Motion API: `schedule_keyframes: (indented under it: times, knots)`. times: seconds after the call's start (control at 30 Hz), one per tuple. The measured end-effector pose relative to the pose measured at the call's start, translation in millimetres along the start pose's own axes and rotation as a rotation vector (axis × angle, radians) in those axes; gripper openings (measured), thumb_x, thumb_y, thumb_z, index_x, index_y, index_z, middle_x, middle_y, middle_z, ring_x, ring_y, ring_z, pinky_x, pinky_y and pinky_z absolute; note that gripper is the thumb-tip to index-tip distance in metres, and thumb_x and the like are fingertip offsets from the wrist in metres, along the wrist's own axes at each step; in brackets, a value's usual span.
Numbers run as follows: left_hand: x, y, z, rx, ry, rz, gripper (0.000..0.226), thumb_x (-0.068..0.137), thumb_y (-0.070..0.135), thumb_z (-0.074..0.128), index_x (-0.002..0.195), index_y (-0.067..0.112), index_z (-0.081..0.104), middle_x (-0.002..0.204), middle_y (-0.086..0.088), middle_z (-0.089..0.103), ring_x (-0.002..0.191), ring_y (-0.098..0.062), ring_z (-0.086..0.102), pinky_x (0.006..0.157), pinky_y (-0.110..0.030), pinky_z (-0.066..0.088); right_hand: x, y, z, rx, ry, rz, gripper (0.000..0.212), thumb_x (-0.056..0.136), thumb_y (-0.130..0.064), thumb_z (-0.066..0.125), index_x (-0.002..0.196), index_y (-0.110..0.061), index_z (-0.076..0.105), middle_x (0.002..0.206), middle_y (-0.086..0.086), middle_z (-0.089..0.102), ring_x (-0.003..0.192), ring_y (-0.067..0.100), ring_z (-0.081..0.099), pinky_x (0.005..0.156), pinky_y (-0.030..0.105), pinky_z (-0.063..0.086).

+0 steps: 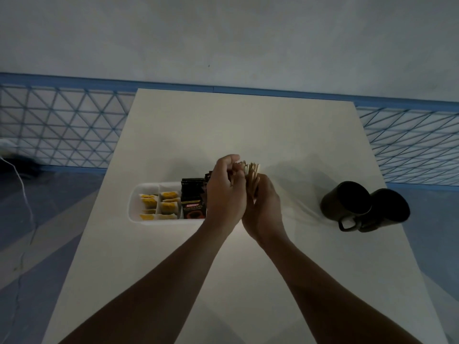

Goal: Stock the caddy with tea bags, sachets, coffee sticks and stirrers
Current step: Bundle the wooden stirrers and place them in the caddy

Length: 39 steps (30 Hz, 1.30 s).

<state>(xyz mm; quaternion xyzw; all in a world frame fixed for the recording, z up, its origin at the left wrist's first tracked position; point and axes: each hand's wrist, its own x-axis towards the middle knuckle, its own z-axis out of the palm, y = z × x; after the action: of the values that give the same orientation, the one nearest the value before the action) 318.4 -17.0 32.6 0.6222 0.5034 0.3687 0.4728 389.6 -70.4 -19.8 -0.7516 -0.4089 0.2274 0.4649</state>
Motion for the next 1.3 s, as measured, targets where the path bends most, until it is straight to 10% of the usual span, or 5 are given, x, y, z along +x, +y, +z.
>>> schedule_keyframes:
  times: [0.2, 0.67, 0.87, 1.07, 1.3]
  knots:
    - [8, 2, -21, 0.016, -0.025, 0.083, 0.025, 0.097, 0.013, 0.056, 0.121, 0.014, 0.063, 0.112, 0.005, 0.069, 0.104, 0.003, 0.063, 0.088, -0.010, 0.048, -1, -2, -12, -0.133, 0.009, -0.068, 0.046, 0.081, -0.007, 0.065, 0.125, -0.014, 0.054, 0.114, 0.000, 0.056, 0.095, 0.007, 0.055, 0.079, 0.012, 0.047]
    - [13, -2, -64, 0.239, -0.039, 0.049, 0.028, 0.086, 0.012, 0.065, 0.114, 0.016, 0.068, 0.103, 0.010, 0.069, 0.091, -0.001, 0.063, 0.080, -0.010, 0.048, -3, -5, -4, -0.328, -0.070, 0.119, 0.120, 0.064, -0.063, 0.079, 0.152, -0.018, 0.012, 0.144, 0.006, 0.046, 0.128, 0.027, 0.048, 0.103, 0.051, 0.045]
    - [19, -3, -55, 0.335, -0.142, 0.095, 0.027, 0.084, 0.018, 0.072, 0.111, 0.015, 0.070, 0.087, 0.010, 0.071, 0.077, 0.003, 0.062, 0.080, -0.008, 0.049, 7, -9, -3, -0.287, -0.080, 0.002, 0.065, 0.084, -0.037, 0.069, 0.135, -0.022, 0.031, 0.110, -0.005, 0.065, 0.100, 0.024, 0.065, 0.081, 0.041, 0.054]
    - [30, 1, -38, 0.440, -0.162, 0.103, 0.053, 0.088, 0.029, 0.070, 0.136, 0.011, 0.056, 0.114, -0.005, 0.065, 0.101, -0.014, 0.061, 0.088, -0.019, 0.042, 10, -6, -11, -0.285, -0.135, -0.104, 0.090, 0.097, -0.044, 0.058, 0.157, -0.032, -0.007, 0.138, 0.003, 0.059, 0.111, 0.025, 0.065, 0.088, 0.034, 0.048]
    - [38, 9, -30, 0.442, -0.286, 0.078, 0.032, 0.095, 0.025, 0.063, 0.124, 0.013, 0.066, 0.120, -0.007, 0.070, 0.111, -0.017, 0.065, 0.088, -0.007, 0.036, 11, -5, -23, -0.388, -0.196, -0.214, 0.072, 0.102, -0.029, 0.054, 0.159, -0.028, 0.011, 0.157, 0.002, 0.040, 0.128, 0.025, 0.056, 0.102, 0.037, 0.047]
